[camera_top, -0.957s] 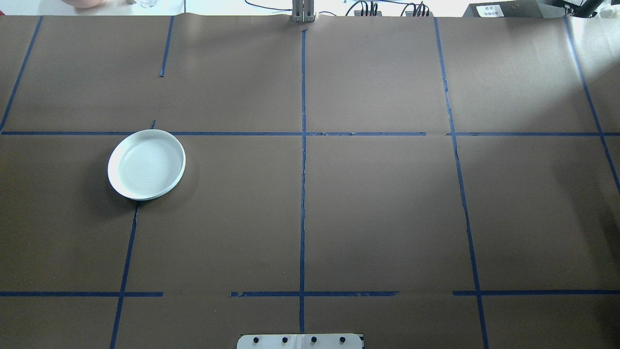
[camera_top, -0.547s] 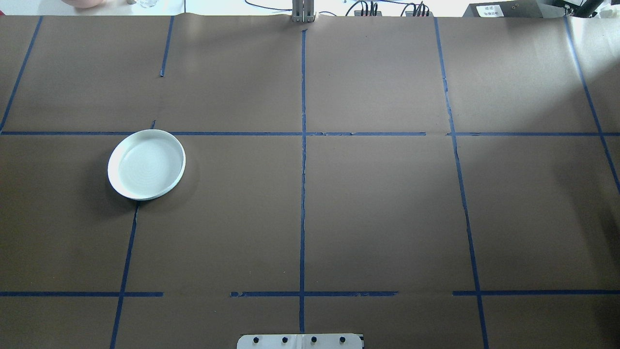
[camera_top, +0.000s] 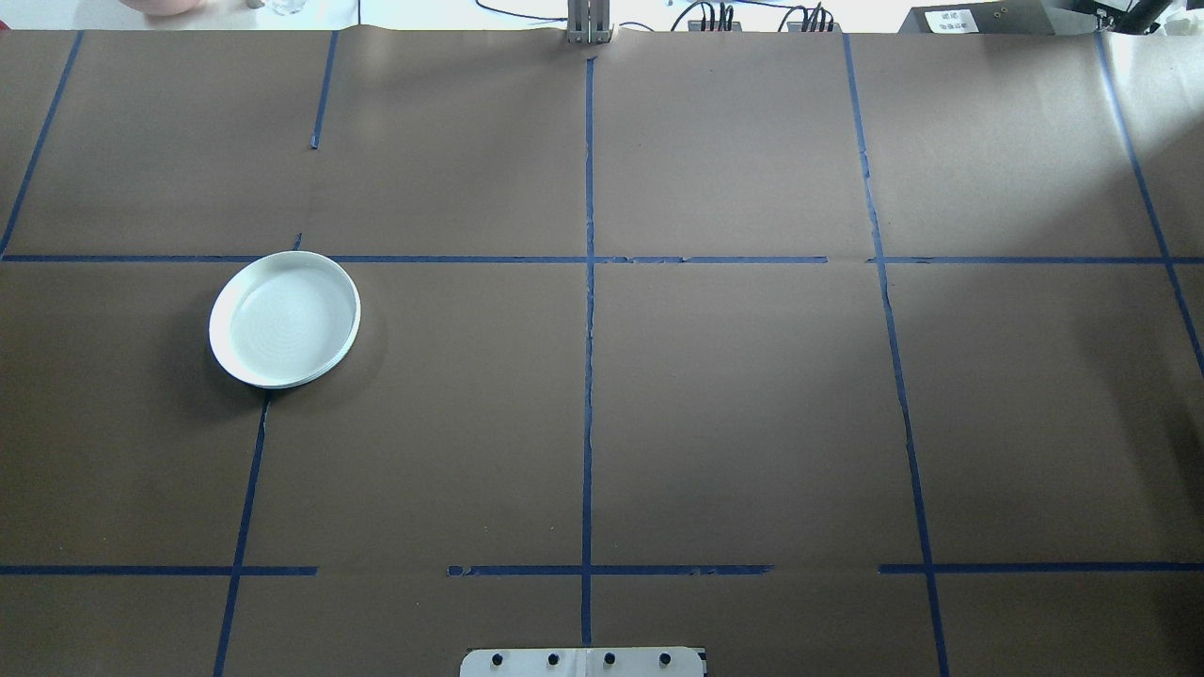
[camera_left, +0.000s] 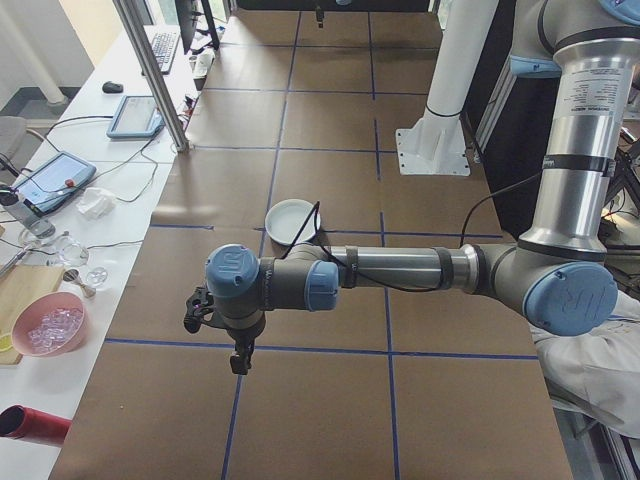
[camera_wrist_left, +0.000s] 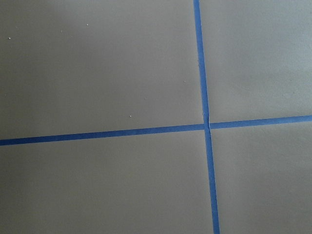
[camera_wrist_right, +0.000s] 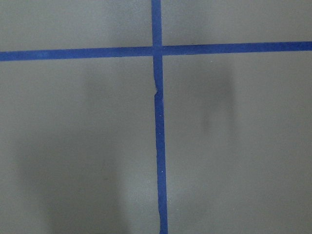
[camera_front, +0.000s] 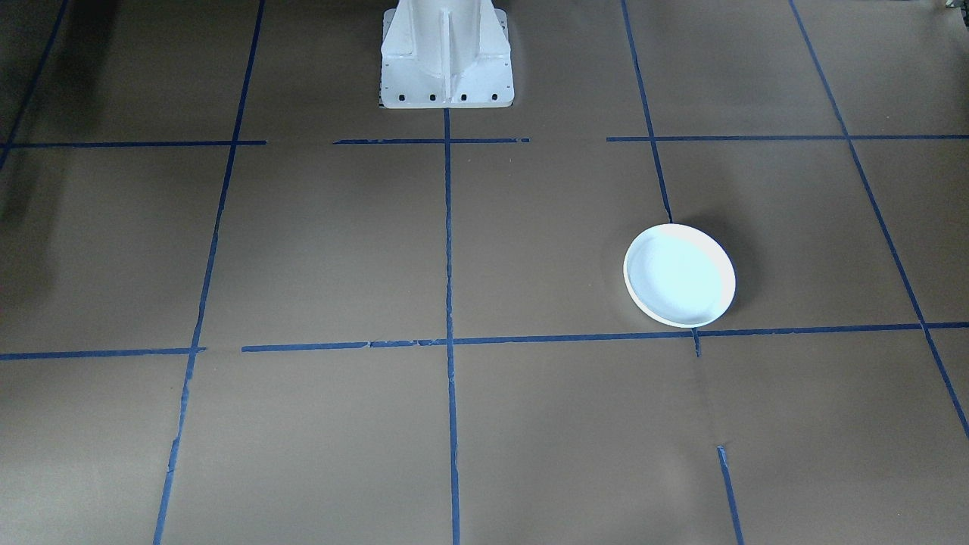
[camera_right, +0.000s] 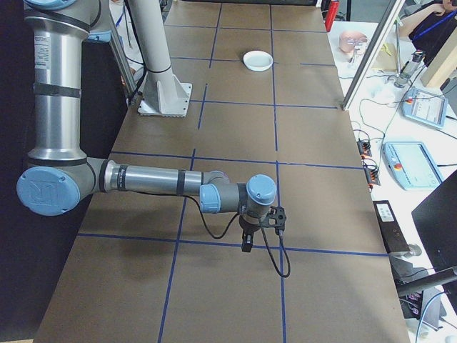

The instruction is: Stack plate in center

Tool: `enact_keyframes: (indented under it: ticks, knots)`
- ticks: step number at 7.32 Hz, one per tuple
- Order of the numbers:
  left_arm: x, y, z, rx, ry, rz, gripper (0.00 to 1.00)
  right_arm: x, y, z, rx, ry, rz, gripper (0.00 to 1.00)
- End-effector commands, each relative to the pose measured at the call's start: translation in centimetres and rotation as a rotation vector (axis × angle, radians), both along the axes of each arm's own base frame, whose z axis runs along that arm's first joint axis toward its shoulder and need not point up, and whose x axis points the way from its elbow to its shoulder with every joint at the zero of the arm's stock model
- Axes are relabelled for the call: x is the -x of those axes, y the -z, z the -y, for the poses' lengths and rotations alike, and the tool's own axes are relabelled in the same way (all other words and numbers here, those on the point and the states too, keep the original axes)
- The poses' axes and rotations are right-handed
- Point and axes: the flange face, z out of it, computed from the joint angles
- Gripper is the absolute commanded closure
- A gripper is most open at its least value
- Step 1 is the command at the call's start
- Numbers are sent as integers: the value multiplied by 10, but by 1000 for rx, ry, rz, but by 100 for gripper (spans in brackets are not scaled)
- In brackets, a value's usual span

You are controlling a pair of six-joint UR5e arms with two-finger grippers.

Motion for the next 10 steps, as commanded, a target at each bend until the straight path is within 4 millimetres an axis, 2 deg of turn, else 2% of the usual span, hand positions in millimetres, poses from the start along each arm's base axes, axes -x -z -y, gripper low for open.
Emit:
enact_keyframes:
  ticks: [1,10]
  knots:
    - [-1,-6,-6,6,-2,0,0,0,0,0,0,1,0,0]
    - [2,-18,-19,25,3,-2,0,0,0,0,0,1,0,0]
